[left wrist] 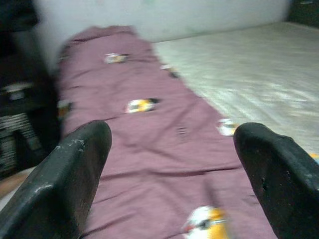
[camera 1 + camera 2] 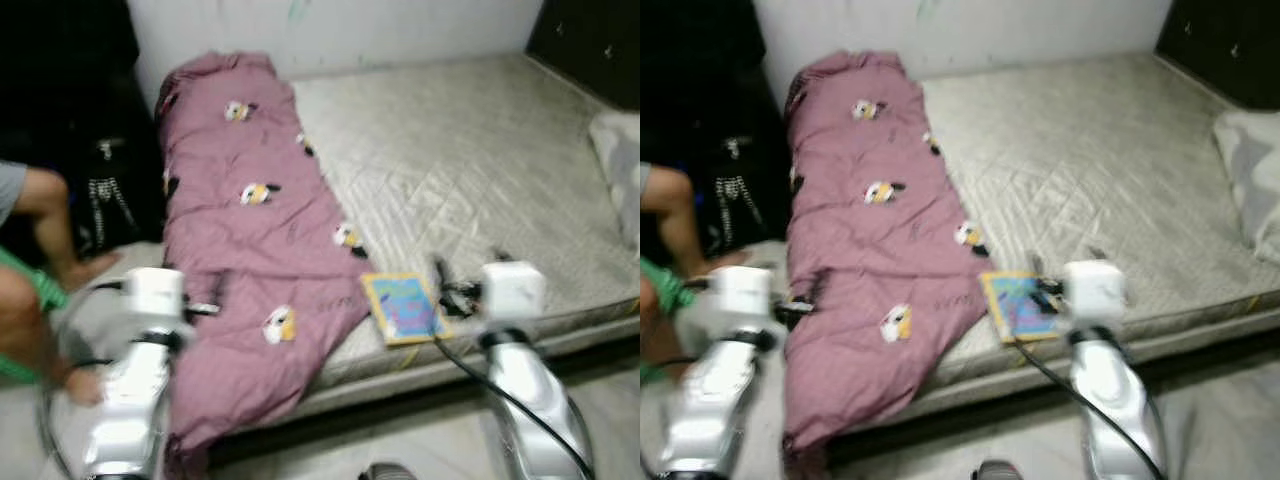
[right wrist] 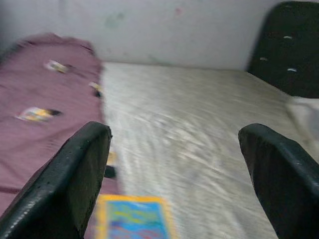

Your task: Clean up the room

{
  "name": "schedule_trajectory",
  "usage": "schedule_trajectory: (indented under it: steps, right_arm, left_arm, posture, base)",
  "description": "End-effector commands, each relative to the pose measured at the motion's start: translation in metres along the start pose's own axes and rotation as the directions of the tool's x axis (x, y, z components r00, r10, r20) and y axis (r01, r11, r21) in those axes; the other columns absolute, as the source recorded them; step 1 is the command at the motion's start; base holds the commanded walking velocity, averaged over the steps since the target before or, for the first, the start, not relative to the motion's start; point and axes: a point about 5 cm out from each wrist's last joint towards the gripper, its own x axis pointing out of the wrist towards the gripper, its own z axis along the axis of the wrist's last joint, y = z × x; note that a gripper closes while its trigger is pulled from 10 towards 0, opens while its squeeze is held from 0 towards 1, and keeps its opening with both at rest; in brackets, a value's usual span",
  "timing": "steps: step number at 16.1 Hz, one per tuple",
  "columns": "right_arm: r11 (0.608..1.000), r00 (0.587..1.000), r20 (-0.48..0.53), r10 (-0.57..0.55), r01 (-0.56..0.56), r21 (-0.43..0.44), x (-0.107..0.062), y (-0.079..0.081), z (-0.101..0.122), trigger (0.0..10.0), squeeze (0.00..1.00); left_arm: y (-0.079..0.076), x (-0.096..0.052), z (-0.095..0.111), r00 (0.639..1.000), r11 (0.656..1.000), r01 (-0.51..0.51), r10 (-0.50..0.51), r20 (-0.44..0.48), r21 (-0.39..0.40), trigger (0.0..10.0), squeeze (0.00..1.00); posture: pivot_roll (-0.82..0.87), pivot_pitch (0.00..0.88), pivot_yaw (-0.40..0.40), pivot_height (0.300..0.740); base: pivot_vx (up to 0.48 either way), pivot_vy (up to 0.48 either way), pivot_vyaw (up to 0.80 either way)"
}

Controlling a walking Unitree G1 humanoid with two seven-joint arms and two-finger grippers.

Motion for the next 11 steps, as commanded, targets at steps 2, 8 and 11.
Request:
schedule_trajectory:
  steps: [2,8,11]
  right_arm:
    - [1.0,0.999,0.04,0.03,-0.03,0.003,0.0037,0.007,0.0091,10.0,0.0]
    - [1.0,0.999,0.03,0.029,-0.029,0.007,0.0036,0.0052,0.007,10.0,0.0]
    - [0.999,0.998,0.028,0.05,-0.05,0.001,0.0036,0.0079,0.0064,10.0,0.0]
  left_arm:
    - [0.0114,-0.0061,-0.0038,1.0,0.999,-0.025,0.025,-0.017,0.026,10.0,0.0]
    - [0.0102,-0.003,-0.0022,1.0,0.999,-0.024,0.024,-0.007,0.03,10.0,0.0]
    - [0.0106,-0.0029,-0.0022,1.0,0.999,-0.023,0.023,-0.006,0.03,10.0,0.0]
  posture:
    - [-0.08,0.027,-0.004,0.74]
    - [-0.08,0.02,-0.007,0.74]
    - [-0.08,0.02,-0.008,0.74]
  base:
    - [0.0,0.0,0.0]
    - [0.0,-0.303,0.0]
    - [0.0,-0.435,0.14]
